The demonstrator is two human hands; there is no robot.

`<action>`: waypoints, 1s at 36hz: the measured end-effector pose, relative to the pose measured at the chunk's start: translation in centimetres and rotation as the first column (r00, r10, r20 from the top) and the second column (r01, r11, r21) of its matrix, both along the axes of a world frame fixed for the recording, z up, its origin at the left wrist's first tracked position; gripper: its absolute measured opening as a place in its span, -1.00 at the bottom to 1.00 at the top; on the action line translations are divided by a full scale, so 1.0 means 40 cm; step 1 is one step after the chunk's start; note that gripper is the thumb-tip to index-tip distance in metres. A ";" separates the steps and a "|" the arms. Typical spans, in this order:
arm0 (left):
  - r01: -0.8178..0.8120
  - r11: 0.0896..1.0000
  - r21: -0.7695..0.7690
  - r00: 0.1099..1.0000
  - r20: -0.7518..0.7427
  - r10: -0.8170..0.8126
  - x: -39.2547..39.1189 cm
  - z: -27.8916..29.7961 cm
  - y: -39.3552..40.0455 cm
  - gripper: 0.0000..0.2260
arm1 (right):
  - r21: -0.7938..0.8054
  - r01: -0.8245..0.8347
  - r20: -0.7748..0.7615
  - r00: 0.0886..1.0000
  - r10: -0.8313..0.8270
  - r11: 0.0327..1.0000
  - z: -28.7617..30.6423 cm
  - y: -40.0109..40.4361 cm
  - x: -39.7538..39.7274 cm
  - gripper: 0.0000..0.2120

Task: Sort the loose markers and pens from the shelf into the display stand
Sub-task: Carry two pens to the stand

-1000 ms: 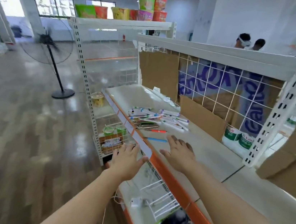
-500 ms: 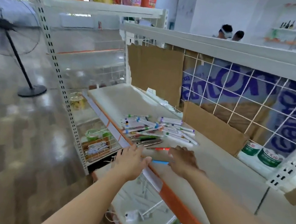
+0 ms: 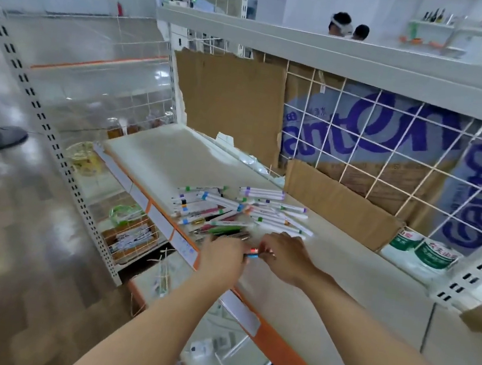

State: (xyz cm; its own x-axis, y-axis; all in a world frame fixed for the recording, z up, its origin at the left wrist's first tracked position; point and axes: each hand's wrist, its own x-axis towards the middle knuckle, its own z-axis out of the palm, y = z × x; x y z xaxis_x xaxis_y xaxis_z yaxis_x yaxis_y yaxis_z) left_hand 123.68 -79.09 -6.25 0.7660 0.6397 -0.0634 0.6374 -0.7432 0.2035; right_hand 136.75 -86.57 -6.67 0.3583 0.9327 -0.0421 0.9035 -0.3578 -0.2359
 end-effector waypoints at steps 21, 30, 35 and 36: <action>-0.276 0.951 -0.138 0.852 0.422 0.309 0.018 0.035 0.045 -0.80 | -0.024 0.094 -0.142 0.985 -0.097 0.995 0.002 0.007 0.056 -0.93; -0.122 0.971 -0.206 0.740 0.633 0.228 0.045 0.050 0.039 -0.82 | 0.296 0.466 -0.657 0.733 -0.176 0.834 0.054 -0.031 0.041 -0.78; 0.023 0.973 -0.229 0.721 0.679 0.142 0.056 0.049 0.036 -0.86 | 0.438 0.639 -0.717 0.673 -0.183 0.632 0.077 -0.060 0.009 -0.91; 0.045 0.971 -0.235 0.722 0.679 0.130 0.058 0.047 0.033 -0.86 | 0.464 0.656 -0.700 0.684 -0.207 0.596 0.075 -0.067 0.006 -0.94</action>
State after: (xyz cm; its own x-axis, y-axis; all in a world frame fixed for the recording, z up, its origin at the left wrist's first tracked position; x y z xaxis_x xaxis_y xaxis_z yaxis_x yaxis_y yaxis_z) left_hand 125.99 -77.75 -4.36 0.6261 0.7082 0.3261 0.2862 -0.5978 0.7488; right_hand 136.98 -89.26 -3.68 0.8429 0.5141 0.1591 0.3075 -0.2175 -0.9263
